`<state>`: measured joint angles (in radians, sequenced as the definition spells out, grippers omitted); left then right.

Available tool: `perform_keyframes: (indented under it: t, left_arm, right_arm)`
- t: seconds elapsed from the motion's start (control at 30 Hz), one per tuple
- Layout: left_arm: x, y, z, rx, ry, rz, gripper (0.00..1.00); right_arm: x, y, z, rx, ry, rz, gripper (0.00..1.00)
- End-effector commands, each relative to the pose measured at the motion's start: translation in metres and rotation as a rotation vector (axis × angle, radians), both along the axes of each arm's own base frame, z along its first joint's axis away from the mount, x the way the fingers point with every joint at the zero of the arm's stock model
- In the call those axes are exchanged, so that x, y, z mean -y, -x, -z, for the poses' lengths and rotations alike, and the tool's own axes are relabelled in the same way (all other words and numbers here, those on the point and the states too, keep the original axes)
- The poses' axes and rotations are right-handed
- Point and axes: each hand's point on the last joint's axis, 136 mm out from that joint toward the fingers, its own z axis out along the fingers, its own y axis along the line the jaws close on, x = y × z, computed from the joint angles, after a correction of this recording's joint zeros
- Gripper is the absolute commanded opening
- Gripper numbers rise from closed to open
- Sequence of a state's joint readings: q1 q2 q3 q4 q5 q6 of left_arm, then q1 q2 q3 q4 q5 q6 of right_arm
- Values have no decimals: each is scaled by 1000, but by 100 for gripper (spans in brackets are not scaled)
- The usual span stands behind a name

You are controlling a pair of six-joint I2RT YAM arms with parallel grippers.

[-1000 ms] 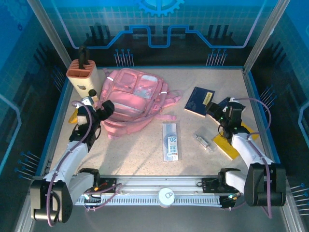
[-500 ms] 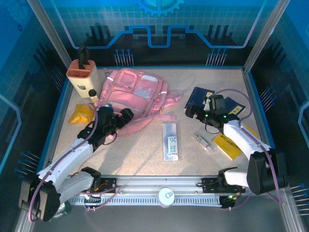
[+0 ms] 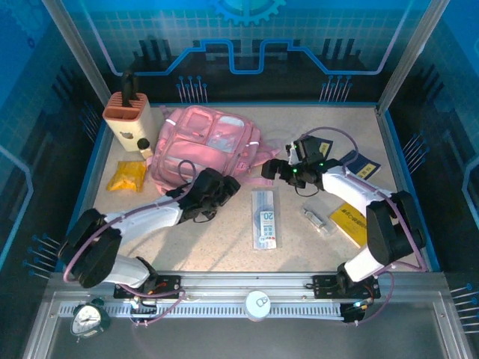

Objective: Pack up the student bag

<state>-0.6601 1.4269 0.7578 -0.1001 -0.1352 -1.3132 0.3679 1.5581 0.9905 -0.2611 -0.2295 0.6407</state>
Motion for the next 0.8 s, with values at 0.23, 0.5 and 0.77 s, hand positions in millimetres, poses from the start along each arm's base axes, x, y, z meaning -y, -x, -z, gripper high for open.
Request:
perform_keyframes:
  t: [0.23, 0.5, 0.77]
  left_arm:
    - [2, -24, 27, -185, 49, -363, 99]
    - [-30, -19, 40, -256, -54, -548, 99]
    - [-56, -7, 37, -273, -147, -588, 99]
  right_arm:
    - [4, -11, -10, 32, 9, 24, 100]
    - [8, -13, -10, 42, 19, 28, 100]
    - [6, -14, -9, 43, 18, 23, 100]
